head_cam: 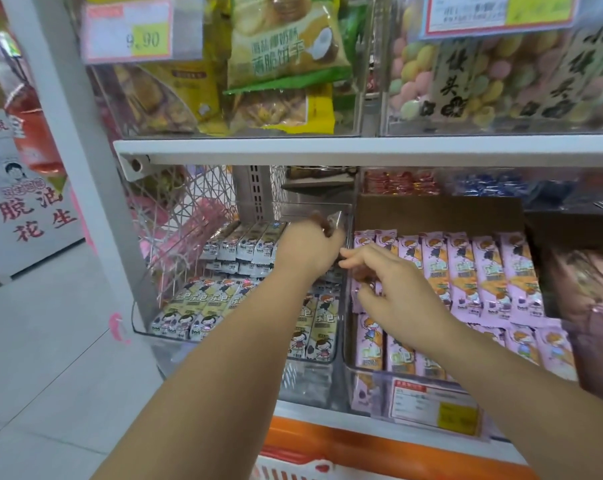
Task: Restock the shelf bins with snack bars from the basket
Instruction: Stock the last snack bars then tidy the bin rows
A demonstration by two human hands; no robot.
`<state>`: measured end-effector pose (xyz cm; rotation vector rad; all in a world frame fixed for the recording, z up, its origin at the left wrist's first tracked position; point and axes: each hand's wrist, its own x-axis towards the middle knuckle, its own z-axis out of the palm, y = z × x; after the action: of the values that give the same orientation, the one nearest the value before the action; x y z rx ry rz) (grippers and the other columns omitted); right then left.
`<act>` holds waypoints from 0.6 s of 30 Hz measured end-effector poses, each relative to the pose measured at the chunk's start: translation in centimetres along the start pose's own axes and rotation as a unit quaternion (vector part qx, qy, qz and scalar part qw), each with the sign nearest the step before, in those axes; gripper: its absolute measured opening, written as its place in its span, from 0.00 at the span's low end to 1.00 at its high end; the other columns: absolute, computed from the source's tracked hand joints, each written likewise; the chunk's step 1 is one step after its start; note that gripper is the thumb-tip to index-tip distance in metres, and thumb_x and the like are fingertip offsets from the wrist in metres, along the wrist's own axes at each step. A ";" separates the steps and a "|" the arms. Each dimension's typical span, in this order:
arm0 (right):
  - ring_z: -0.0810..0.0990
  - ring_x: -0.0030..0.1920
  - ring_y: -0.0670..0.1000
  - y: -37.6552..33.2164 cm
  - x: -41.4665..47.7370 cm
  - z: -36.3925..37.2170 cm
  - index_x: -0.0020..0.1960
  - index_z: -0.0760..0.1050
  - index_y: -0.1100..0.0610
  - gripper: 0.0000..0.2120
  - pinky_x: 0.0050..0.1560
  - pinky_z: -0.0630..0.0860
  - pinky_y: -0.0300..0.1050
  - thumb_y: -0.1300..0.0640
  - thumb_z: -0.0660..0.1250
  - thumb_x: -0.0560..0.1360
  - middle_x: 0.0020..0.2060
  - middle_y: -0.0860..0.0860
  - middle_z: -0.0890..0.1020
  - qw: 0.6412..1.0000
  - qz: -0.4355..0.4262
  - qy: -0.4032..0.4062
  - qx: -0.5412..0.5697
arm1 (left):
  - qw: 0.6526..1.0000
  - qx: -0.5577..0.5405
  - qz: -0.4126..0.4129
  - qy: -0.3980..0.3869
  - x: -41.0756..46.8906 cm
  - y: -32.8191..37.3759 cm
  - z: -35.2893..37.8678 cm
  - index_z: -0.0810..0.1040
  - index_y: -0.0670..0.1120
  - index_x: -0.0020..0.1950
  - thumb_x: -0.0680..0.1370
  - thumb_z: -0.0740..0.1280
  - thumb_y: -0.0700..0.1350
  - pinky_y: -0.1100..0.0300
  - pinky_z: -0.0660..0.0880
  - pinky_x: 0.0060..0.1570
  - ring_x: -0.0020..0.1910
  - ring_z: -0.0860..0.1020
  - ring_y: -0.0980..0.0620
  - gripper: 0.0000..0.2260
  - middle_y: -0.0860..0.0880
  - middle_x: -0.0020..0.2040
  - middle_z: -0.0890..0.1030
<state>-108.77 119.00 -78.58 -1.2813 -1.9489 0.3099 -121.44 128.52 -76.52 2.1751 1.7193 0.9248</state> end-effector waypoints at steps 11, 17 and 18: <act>0.76 0.47 0.47 0.1 -0.1 0.1 0.53 0.73 0.48 0.17 0.50 0.75 0.50 0.68 0.63 0.72 0.54 0.53 0.78 1.000 0.000 -0.005 -0.010 | 0.964 0.180 0.096 -0.168 -1.3 -1.8 -1.9 0.52 0.54 0.78 0.79 0.55 0.58 0.44 0.52 0.71 0.71 0.65 0.46 0.29 0.47 0.73 0.68; 0.75 0.46 0.43 0.1 -0.1 0.1 0.51 0.70 0.43 0.21 0.48 0.73 0.45 0.69 0.62 0.72 0.51 0.53 0.78 1.000 0.000 -0.001 0.000 | 0.946 0.280 0.152 -0.062 -1.0 -2.2 -0.1 0.55 0.51 0.76 0.78 0.63 0.54 0.46 0.59 0.68 0.67 0.70 0.44 0.30 0.47 0.68 0.73; 0.75 0.46 0.44 0.2 -0.1 0.2 0.51 0.70 0.44 0.20 0.48 0.73 0.46 0.69 0.62 0.72 0.50 0.53 0.78 1.000 0.000 0.000 0.002 | 0.946 0.283 0.149 -0.051 -1.0 -2.2 0.2 0.56 0.51 0.76 0.78 0.63 0.52 0.46 0.60 0.67 0.67 0.70 0.44 0.29 0.47 0.68 0.72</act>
<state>-108.77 119.02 -78.86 -1.2790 -1.9485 0.3136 -123.18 128.31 -78.17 2.8483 1.7963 0.3785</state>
